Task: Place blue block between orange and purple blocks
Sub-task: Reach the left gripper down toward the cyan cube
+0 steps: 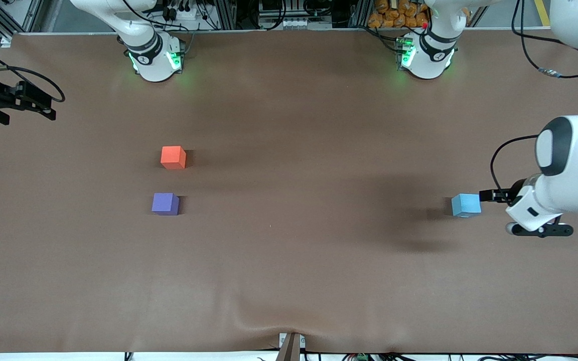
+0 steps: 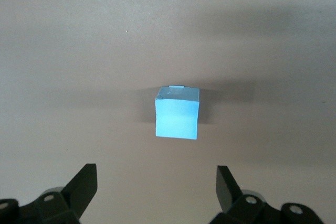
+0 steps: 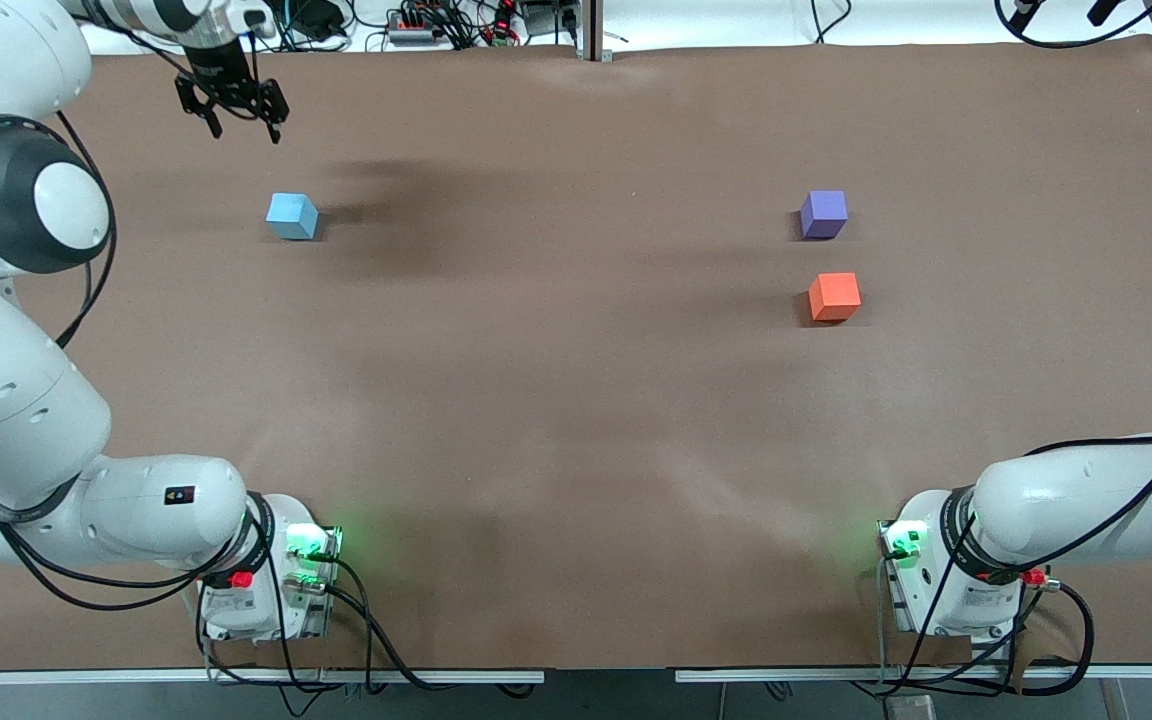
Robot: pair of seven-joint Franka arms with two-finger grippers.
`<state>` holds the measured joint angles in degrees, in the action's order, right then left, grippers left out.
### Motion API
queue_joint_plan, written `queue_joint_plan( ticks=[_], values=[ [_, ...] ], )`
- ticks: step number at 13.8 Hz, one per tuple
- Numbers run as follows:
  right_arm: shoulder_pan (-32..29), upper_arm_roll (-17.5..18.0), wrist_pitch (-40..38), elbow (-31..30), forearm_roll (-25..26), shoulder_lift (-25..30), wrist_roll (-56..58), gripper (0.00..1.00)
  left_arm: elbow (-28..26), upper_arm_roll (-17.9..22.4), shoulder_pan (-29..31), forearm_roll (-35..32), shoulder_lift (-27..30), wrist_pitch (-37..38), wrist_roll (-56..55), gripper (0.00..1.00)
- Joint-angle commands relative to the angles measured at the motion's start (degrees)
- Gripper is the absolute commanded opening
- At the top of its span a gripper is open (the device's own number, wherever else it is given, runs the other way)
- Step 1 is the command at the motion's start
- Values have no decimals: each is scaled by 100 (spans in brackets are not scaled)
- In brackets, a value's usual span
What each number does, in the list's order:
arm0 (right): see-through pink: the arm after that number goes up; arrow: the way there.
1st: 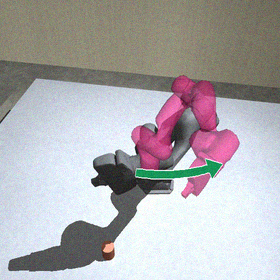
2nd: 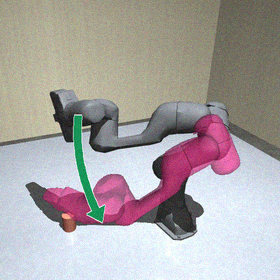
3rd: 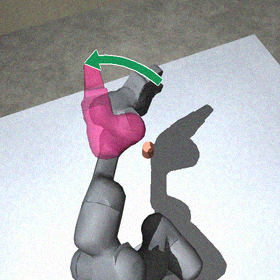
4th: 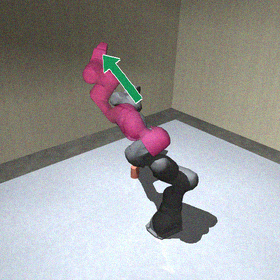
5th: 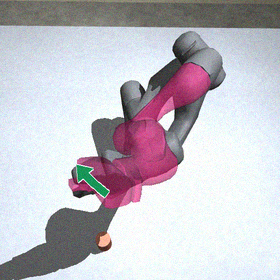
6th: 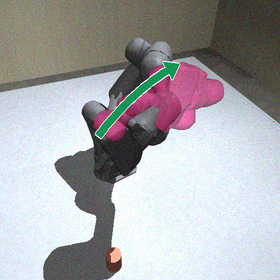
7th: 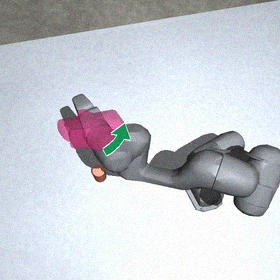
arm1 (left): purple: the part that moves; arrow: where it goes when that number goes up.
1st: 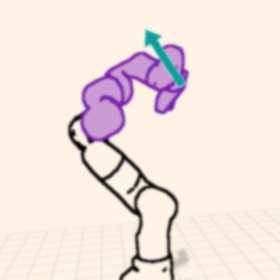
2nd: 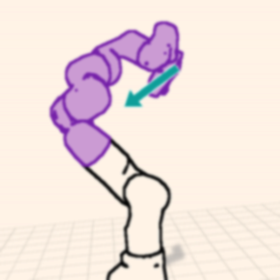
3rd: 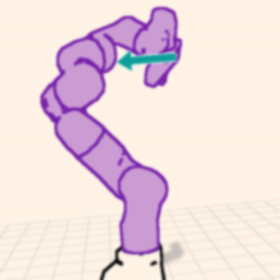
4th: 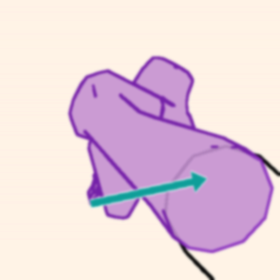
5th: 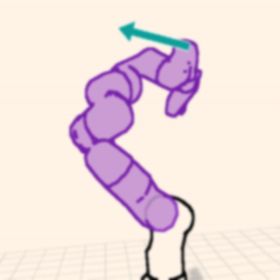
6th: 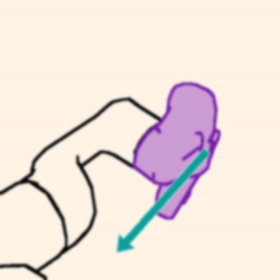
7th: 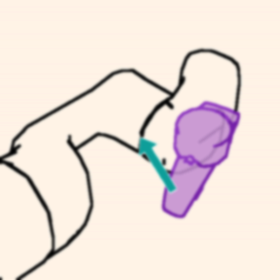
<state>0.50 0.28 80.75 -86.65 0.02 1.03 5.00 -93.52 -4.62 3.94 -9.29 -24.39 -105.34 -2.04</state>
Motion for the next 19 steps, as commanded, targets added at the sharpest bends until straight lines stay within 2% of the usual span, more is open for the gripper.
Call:
queue_joint_plan(
  ticks=[1,4,9,13,19],
  values=[
    [-103,60,-7,-115,16,135,72,100,-385,-48,160,-152,23,-416,-94,100],
    [-103,60,-7,-115,7,135,72,100,-649,-65,379,-56,-214,-996,-103,100],
    [-94,60,-16,-115,7,135,72,100,-896,-109,284,-56,-627,-1770,-322,100],
    [-94,60,-16,-124,7,143,72,100,-905,-109,125,-55,-786,-1929,-455,100],
    [-103,60,-25,-124,7,135,72,100,-1071,-109,195,-152,-830,-1920,-270,100]
  ],
)
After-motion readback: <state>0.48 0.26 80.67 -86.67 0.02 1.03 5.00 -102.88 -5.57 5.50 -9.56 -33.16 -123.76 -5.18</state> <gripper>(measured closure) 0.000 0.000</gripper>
